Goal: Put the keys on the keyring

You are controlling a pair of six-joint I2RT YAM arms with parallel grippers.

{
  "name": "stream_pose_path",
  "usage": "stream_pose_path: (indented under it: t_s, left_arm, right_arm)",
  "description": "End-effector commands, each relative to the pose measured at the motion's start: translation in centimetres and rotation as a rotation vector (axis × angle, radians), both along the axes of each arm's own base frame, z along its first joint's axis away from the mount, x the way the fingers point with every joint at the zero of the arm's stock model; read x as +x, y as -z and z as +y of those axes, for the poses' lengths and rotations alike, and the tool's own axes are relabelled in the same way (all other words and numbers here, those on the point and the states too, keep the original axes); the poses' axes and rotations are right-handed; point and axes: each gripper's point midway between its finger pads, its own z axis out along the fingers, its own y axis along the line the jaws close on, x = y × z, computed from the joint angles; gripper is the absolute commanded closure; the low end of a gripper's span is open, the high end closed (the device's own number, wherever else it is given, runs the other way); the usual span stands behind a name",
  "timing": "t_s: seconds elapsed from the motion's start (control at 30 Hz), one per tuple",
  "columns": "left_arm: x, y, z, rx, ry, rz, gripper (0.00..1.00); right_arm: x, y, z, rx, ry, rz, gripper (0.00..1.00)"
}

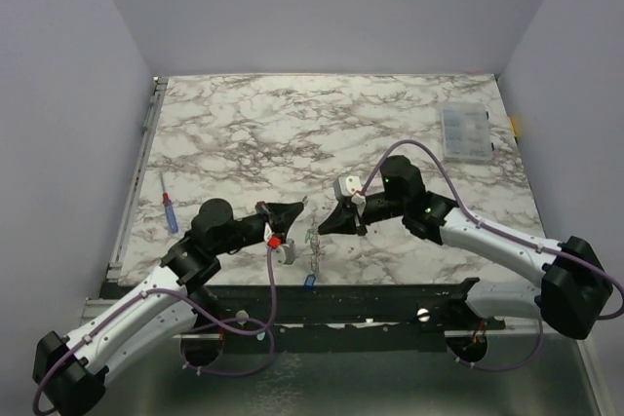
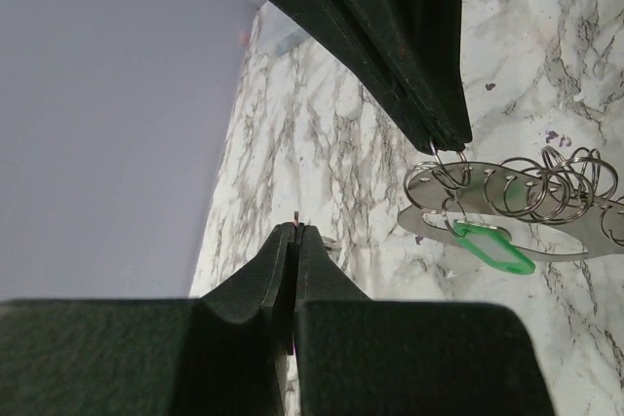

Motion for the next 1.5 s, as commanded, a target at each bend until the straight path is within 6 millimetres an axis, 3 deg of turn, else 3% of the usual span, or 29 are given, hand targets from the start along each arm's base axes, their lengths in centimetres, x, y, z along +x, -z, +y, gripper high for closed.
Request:
stream_pose_path:
  t_s: [0.0, 0.4, 0.7, 1.03, 1.47]
  left_arm:
    - [-0.3, -0.6, 0.1, -0.004, 0.013, -0.054, 1.00]
    - [-4.8, -1.4, -1.7, -0.024, 0.292, -0.087, 1.00]
    - [-4.4, -0.4, -2.1, 0.004, 0.297, -0.041, 1.00]
    - [-3.5, -0.3, -1.9, 0.014, 0.247, -0.041, 1.00]
    - [-3.3, -0.2, -1.8, 0.015, 0.229, -0.025, 1.00]
  right_arm:
    - [-0.7, -1.4, 0.3, 0.024, -0.068, -0.014, 0.99]
    - [-1.4, -3.8, -0.1, 0.079, -0.080, -0.071, 0.99]
    - [-0.9, -4.4, -0.8, 0.111, -0.017, -0.129, 0.99]
    - [0.2, -2.0, -0.4, 0.054, 0.026, -0.095, 0.99]
    - [0.9, -1.3, -0.1, 0.027, 0.040, -0.087, 0.99]
